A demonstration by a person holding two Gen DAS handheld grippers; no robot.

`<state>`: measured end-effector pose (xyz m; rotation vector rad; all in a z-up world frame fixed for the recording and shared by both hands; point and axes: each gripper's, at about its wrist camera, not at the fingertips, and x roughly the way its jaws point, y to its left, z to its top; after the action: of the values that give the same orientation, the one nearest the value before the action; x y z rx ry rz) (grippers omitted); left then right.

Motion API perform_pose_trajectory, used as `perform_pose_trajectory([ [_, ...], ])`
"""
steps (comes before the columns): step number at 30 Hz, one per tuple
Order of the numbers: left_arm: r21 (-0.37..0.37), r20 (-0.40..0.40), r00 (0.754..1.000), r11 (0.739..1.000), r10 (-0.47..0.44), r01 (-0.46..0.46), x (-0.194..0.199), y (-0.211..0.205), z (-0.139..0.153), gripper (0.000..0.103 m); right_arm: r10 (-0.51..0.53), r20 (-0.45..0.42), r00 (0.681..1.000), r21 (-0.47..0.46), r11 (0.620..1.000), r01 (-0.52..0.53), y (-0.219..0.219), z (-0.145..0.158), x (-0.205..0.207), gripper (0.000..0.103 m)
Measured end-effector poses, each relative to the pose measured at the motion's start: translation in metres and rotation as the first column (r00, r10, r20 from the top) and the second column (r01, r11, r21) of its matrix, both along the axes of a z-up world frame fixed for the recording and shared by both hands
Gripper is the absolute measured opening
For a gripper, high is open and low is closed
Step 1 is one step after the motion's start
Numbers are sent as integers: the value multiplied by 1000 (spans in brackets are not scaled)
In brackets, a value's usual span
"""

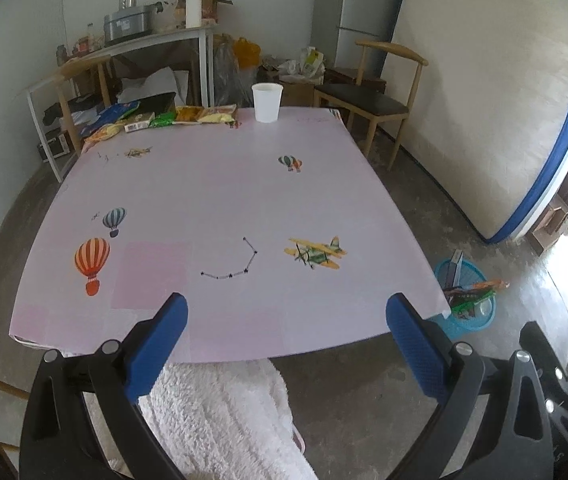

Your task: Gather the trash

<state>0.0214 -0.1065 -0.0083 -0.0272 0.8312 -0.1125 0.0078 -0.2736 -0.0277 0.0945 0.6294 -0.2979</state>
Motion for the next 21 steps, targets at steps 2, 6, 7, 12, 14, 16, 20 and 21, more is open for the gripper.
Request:
perform_pose_trajectory([
  [2, 5, 0, 1000, 1000, 2, -2, -3, 1, 0, 97, -3, 1, 1000, 1, 1000, 3, 1, -1, 0, 96],
  [6, 13, -1, 1000, 1000, 12, -12, -4, 4, 2, 97, -2, 1, 1000, 2, 1000, 2, 1, 0, 0, 95],
  [7, 13, -1, 1000, 1000, 17, -17, -5, 5, 2, 97, -2, 1, 1000, 1, 1000, 2, 1, 0, 0, 95],
  [12, 17, 3, 999, 999, 35, -35, -6, 11, 5, 97, -3, 1, 1000, 4, 1000, 3, 0, 0, 0, 95],
  [14, 21, 1, 999, 999, 37, -37, -7, 12, 5, 97, -2, -1, 1000, 4, 1000, 2, 0, -1, 0, 95],
  [16, 28, 1, 999, 999, 39, -39, -7, 13, 5, 97, -1, -3, 1000, 4, 1000, 1, 1, 0, -2, 95],
  [20, 39, 10, 999, 998, 49, -49, -9, 16, 6, 97, 0, -5, 1000, 2, 1000, 0, 3, 2, -6, 95],
  [21, 40, 13, 999, 998, 51, -51, -9, 17, 7, 97, -1, -3, 1000, 2, 1000, 1, 3, 1, -6, 95],
])
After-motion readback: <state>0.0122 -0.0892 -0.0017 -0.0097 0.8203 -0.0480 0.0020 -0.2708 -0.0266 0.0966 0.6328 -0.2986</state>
